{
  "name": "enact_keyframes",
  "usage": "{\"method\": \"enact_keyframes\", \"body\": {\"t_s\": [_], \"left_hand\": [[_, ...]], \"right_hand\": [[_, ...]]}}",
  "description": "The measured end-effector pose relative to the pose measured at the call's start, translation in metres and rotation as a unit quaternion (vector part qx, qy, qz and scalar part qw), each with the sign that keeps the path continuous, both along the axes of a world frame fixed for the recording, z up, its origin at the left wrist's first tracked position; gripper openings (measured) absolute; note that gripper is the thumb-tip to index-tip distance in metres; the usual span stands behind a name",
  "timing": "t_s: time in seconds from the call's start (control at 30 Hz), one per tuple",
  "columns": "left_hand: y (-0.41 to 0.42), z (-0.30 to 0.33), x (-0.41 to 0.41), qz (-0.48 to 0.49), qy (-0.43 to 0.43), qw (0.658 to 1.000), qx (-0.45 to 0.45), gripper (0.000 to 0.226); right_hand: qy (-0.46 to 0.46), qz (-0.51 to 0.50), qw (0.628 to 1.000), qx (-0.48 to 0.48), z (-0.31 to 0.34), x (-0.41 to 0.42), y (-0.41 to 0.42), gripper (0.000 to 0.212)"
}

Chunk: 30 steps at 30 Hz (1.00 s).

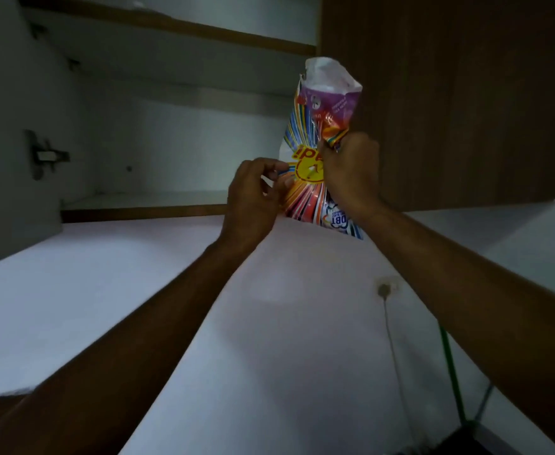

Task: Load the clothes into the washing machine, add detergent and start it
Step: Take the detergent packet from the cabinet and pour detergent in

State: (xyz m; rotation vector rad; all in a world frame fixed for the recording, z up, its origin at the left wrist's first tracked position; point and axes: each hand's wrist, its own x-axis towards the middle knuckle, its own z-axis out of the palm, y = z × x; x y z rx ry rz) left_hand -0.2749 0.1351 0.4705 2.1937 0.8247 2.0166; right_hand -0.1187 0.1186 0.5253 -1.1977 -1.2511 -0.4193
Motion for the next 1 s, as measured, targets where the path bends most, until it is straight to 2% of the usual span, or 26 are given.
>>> {"method": "enact_keyframes", "body": {"t_s": [0.2, 0.37, 0.53, 0.7, 0.83, 1.0], "left_hand": [[0.023, 0.037, -0.054, 0.019, -0.045, 0.996, -0.077, 0.012], [0.032, 0.040, -0.086, 0.044, -0.075, 0.989, -0.122, 0.016], [0.039, 0.035, -0.120, 0.093, -0.040, 0.982, -0.163, 0.029], [0.034, 0.035, -0.147, 0.114, -0.039, 0.980, -0.160, 0.034], [0.042, 0.025, -0.166, 0.119, -0.035, 0.983, -0.131, 0.026], [0.068, 0.012, -0.187, 0.112, -0.052, 0.983, -0.137, 0.039]], "right_hand": [[0.007, 0.006, 1.000, -0.010, 0.035, -0.060, 0.033, 0.029], [0.017, 0.034, 0.998, -0.057, 0.043, -0.107, 0.064, 0.027], [0.057, 0.054, 0.991, -0.108, 0.048, -0.151, 0.089, 0.029], [0.114, 0.087, 0.980, -0.136, 0.048, -0.201, 0.103, 0.026], [0.172, 0.153, 0.960, -0.160, 0.044, -0.246, 0.115, 0.026], [0.228, 0.287, 0.911, -0.191, 0.034, -0.279, 0.136, 0.032]]}}
